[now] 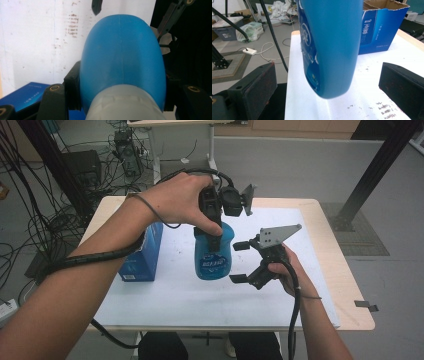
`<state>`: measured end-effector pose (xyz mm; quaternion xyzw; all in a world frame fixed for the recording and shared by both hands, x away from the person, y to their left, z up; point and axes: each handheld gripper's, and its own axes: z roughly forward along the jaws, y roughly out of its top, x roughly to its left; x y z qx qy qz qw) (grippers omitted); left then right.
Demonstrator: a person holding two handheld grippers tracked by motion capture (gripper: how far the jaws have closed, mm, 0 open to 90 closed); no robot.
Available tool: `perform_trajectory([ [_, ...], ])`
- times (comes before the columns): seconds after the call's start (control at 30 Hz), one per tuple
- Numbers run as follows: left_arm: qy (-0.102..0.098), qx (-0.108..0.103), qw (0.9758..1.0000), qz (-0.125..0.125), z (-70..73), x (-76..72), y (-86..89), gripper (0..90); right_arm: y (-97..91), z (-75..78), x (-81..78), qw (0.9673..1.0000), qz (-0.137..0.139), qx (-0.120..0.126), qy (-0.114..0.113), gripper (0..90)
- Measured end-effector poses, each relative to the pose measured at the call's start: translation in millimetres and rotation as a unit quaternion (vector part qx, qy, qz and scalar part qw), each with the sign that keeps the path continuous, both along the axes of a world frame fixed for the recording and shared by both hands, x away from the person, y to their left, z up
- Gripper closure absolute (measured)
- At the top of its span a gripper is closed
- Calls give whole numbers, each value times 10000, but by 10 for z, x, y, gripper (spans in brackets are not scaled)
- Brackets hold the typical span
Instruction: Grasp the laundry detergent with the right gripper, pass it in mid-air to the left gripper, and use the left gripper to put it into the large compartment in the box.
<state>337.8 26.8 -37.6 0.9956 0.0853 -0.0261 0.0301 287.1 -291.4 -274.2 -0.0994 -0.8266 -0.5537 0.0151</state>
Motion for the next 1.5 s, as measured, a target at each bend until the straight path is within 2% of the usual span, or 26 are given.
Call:
perform_trajectory([
  [0.33,-21,-22,9993,380,39,95,246,381,-15,0,4,10000,-24,-5,-1,19],
  [0.57,-12,-30,9973,738,81,184,406,380,-2,-13,3,10000,-22,8,0,19],
  [0.77,-67,59,9953,969,127,248,513,380,-10,-17,1,10000,-21,41,-9,19],
  [0.9,-80,-24,9923,1232,157,288,657,380,-10,-30,4,10000,-30,35,5,19],
  [1.2,-61,-52,9854,1698,218,419,918,380,-13,-40,2,10000,-12,80,-8,19],
  [1.27,-44,-36,9826,1855,218,455,972,380,-13,-38,-3,10000,-19,83,-24,19],
  [1.33,-92,-27,9808,1947,233,476,1024,380,-14,-33,-6,10000,-15,75,-15,19],
  [1.5,-108,-21,9720,2349,267,552,1200,380,-34,-39,-13,10000,-37,88,-8,20],
])
